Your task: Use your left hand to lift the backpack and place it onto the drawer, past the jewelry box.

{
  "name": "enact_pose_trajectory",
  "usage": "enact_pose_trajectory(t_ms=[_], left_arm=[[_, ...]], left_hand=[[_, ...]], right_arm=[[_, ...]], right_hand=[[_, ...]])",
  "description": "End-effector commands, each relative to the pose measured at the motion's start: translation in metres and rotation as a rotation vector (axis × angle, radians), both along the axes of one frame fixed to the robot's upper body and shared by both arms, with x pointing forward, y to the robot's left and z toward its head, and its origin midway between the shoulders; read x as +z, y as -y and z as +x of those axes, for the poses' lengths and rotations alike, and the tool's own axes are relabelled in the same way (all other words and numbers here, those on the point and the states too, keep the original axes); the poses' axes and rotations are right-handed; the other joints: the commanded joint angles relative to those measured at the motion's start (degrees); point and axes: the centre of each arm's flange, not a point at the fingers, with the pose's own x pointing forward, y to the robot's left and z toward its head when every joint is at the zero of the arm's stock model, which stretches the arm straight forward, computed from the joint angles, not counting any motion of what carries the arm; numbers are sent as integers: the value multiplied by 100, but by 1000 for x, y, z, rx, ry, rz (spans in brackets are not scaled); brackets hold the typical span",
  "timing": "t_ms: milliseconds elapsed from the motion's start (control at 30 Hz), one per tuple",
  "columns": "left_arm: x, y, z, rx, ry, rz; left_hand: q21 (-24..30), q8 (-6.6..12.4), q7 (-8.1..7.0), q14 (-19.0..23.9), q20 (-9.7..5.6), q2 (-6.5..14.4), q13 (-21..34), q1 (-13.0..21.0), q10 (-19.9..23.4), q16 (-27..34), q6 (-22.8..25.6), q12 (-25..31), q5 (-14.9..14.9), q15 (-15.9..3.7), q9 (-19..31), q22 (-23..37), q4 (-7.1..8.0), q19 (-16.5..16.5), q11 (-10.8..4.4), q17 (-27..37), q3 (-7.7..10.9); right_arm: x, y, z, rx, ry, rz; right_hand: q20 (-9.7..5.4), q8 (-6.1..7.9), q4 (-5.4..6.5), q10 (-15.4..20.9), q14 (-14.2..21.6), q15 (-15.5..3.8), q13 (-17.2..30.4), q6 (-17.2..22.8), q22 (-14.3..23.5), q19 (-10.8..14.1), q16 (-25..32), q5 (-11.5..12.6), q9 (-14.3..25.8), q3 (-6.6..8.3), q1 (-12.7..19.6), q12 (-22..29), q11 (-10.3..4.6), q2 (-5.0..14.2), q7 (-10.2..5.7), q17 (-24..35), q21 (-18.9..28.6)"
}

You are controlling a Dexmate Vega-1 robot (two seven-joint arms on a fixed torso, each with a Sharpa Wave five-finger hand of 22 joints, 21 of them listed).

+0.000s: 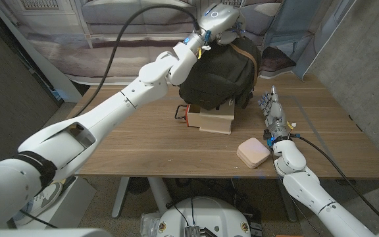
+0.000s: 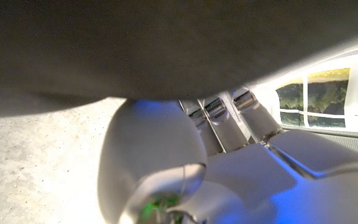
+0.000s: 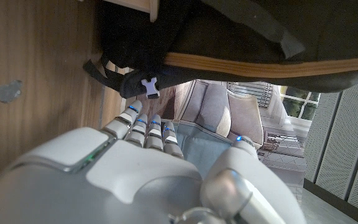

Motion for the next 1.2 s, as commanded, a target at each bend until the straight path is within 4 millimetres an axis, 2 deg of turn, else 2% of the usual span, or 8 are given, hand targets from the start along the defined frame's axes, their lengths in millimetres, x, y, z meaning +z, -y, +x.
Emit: enact_pose_trajectory(t_ms=[33, 200, 467, 533, 1200], left_arm=[[-26, 4, -7, -29, -71, 58], [-42, 7, -9, -50, -45, 78], [-48, 3, -12, -51, -99, 85], [-54, 4, -13, -40, -89, 100], [-83, 10, -15, -41, -174, 207]], left_hand=[[-40, 41, 24, 54, 3, -10, 8, 45, 117, -4, 49, 22, 32, -2, 11, 27, 782, 3, -90, 0, 837], [-49, 37, 21, 70, 6, -17, 2, 44, 139, -4, 64, 27, 40, -9, -5, 27, 779, 3, -87, -9, 845], [-60, 40, 17, 95, 9, -18, 9, 27, 147, -5, 51, 33, 50, 1, 7, 28, 789, 7, -95, -23, 856], [-66, 37, 18, 102, 14, -21, 25, 23, 123, -6, 54, 32, 54, -2, 1, 28, 790, 5, -63, -29, 860], [-104, 48, 31, 119, 26, -26, 4, 0, 140, -14, 62, 22, 70, 1, 13, 30, 797, -7, -93, -54, 884]], right_arm=[[2, 2, 2, 4, 4, -5], [2, 4, 2, 5, 5, -2], [3, 6, 3, 6, 2, -5], [3, 6, 4, 8, 2, -7], [2, 6, 7, 14, -3, 1]], right_hand=[[15, 1, -23, 39, 51, 1, 33, 45, 18, 62, 5, 14, 21, -35, 20, 0, 15, 40, 23, 21, -9], [17, 9, -25, 51, 62, 8, 33, 66, 18, 73, 9, 14, 21, -38, 23, 4, 26, 41, 29, 20, -5], [15, 18, -27, 67, 79, 17, 33, 95, 18, 85, 14, 15, 21, -42, 26, 9, 51, 41, 59, 20, -2], [16, 18, -27, 69, 79, 12, 33, 98, 18, 88, 14, 15, 21, -43, 24, 10, 51, 42, 63, 21, -1], [31, 14, -30, 80, 88, 28, 33, 105, 18, 86, 13, 15, 21, -54, 27, 11, 55, 40, 58, 21, -5]])
